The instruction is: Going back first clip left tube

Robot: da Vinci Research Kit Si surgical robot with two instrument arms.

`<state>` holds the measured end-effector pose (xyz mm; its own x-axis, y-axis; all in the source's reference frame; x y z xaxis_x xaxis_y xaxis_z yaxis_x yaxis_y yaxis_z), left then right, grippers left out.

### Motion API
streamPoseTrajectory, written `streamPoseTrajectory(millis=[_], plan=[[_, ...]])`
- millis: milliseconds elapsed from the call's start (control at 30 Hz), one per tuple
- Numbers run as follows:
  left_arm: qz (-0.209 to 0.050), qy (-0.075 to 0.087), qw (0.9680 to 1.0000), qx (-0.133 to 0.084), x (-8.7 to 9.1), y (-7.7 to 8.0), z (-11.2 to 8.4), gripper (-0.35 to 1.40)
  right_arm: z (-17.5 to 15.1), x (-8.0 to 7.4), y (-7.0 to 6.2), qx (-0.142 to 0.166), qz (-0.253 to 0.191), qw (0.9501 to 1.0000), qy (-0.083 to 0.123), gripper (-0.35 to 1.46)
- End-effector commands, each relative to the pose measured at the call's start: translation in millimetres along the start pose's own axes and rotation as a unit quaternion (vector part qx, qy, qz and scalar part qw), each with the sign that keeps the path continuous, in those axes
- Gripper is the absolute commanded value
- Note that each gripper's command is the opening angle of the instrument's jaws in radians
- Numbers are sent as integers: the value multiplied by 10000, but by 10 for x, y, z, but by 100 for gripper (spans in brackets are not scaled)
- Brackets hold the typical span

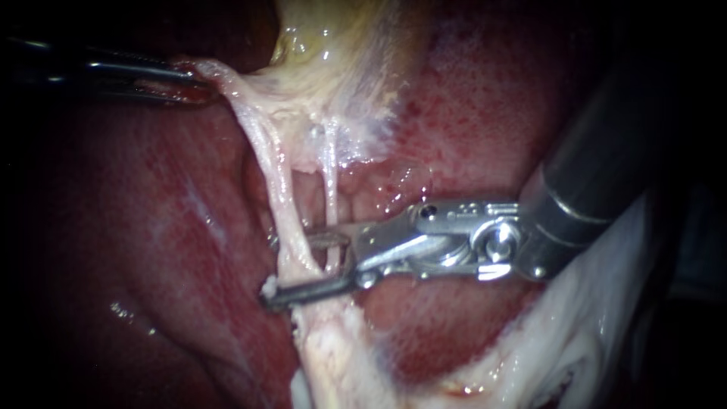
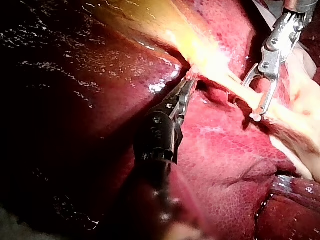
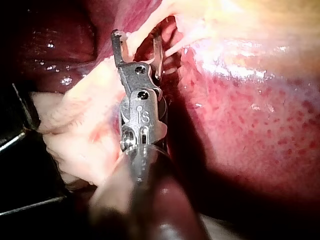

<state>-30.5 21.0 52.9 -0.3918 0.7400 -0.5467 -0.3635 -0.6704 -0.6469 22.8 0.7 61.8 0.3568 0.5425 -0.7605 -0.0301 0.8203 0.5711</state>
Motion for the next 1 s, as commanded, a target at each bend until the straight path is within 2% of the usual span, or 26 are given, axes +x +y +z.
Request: streamPoseTrajectory(millis=[33,167,300,467,600,733,833,1000], plan=[[2,-2,10000,-3,0,0,0,-35,-5,1,-1,0,-110,9999,-15,50],[3,-2,10000,-3,0,0,-1,-35,-31,6,-4,-58,-523,9986,-14,50],[3,-2,10000,-4,0,0,-1,-35,-71,11,-7,-41,-671,9977,-7,50],[3,-2,10000,-4,0,0,-1,-35,-116,1,-12,28,-935,9956,-7,50],[3,-2,10000,-4,0,0,-1,-35,-149,-8,-15,79,-1008,9948,-109,50],[3,-2,10000,-2,0,0,0,-35,-171,-5,-13,54,-1041,9939,-357,50],[7,3,10000,16,-2,1,4,-35,-181,2,-11,-14,-1037,9939,-387,50],[29,12,10000,47,-11,3,26,-35,-189,6,-9,-30,-1033,9939,-386,50]])
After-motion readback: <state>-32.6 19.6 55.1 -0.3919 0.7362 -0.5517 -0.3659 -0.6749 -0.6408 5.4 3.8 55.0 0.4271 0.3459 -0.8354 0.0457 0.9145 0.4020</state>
